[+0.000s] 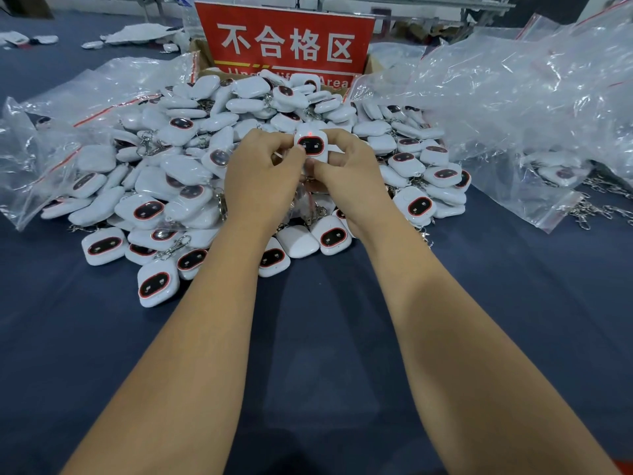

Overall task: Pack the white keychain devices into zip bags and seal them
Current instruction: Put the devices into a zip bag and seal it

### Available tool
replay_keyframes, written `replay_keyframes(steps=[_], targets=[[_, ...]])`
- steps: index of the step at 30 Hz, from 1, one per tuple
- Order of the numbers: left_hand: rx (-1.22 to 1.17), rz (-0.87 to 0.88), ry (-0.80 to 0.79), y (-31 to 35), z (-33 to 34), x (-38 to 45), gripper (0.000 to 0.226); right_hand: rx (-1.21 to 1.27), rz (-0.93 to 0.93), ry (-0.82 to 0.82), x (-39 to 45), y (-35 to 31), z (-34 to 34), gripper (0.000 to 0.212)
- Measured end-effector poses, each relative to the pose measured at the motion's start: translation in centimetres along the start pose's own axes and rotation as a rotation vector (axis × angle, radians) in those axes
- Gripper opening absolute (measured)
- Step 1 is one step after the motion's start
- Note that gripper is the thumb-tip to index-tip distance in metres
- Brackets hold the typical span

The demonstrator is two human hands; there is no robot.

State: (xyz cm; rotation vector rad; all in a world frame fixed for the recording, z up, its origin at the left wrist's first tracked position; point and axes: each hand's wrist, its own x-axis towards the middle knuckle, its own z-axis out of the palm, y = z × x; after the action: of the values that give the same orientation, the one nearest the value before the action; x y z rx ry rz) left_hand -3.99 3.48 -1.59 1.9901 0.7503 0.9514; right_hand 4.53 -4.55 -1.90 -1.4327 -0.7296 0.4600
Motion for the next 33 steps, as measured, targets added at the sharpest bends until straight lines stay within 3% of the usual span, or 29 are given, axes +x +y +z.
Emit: replay_keyframes(steps=[7,17,22,27,33], targets=[[0.032,0.037,0.007,-0.43,0.18,0.25,0.023,0.181,0.100,-0.013,0.17,-0.24,-0.20,0.017],[0.022,0.031,0.010,-0.33,0.22,0.00,0.024,0.109,0.062,0.021,0.02,-0.06,-0.09,0.015],[0.009,0.033,0.035,-0.18,0.29,-0.16,0.014,0.093,0.043,0.027,0.05,-0.08,-0.10,0.014],[0.011,0.034,0.015,-0.01,0.14,-0.30,0.023,0.069,0.033,0.033,0.09,-0.05,-0.15,0.018],[-0.003,0.038,0.022,0.10,0.18,-0.38,0.007,0.135,0.046,0.024,0.01,-0.22,0.03,0.018]])
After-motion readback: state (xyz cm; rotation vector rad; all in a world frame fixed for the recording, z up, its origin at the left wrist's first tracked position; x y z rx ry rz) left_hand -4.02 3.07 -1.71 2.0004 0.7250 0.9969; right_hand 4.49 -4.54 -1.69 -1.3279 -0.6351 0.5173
